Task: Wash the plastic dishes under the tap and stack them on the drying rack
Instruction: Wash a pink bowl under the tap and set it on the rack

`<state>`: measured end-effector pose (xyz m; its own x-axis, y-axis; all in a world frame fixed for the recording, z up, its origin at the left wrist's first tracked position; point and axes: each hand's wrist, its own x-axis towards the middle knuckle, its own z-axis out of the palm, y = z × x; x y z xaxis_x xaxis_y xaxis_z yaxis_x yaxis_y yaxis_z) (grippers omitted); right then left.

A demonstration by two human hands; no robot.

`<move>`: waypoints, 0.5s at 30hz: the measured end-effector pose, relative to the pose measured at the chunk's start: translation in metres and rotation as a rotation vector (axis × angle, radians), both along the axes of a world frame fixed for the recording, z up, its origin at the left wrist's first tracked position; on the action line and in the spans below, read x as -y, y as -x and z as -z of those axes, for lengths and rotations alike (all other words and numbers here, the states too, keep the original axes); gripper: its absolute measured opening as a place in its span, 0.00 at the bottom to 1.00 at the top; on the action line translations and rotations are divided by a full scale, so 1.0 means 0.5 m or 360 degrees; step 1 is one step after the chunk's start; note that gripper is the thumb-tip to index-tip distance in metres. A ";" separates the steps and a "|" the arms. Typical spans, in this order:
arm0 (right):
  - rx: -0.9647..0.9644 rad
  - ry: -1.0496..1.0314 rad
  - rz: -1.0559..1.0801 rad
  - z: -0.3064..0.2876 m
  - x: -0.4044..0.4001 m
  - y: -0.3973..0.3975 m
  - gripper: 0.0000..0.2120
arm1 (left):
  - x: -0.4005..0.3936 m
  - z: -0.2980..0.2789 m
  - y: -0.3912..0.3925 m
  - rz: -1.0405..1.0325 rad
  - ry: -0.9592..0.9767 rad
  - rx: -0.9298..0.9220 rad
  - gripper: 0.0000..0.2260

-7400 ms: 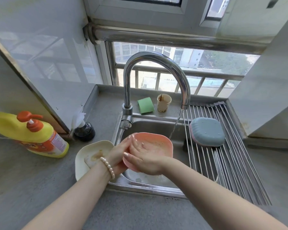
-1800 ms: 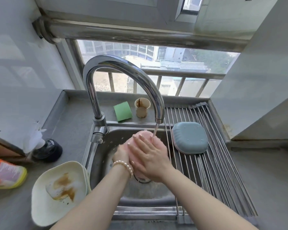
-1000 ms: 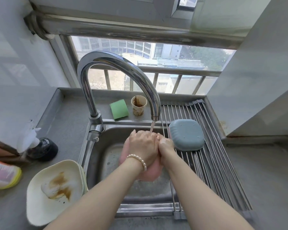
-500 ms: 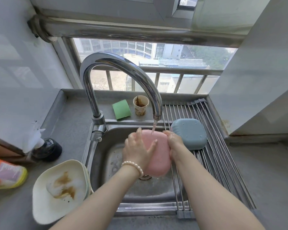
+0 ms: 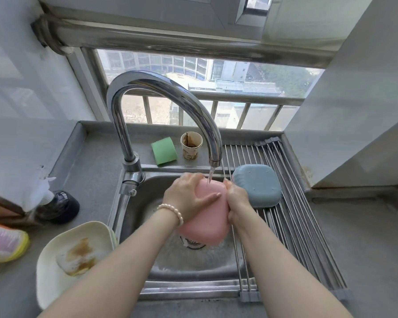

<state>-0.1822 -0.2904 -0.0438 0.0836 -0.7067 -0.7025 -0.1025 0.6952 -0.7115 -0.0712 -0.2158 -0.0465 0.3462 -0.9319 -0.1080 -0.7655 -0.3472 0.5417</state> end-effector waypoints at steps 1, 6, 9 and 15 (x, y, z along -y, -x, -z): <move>0.0012 -0.0043 -0.0048 -0.006 0.004 0.003 0.12 | 0.002 -0.006 -0.009 -0.0109 0.0009 -0.0238 0.30; -0.0166 0.0041 -0.0317 -0.023 0.025 -0.014 0.10 | -0.004 0.011 -0.042 -0.0730 -0.0019 -0.1316 0.24; -0.0774 0.0486 -0.0605 -0.029 0.021 -0.047 0.19 | -0.005 0.019 -0.037 -0.1065 0.0081 -0.1419 0.22; -0.1473 0.1284 -0.1131 -0.018 -0.072 -0.108 0.24 | 0.009 0.023 -0.021 -0.1554 0.0226 -0.1319 0.22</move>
<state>-0.1281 -0.2545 -0.0346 0.3248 -0.9369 -0.1290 -0.8936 -0.2594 -0.3663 -0.0608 -0.2202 -0.0581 0.7650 -0.3528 -0.5387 0.3526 -0.4705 0.8089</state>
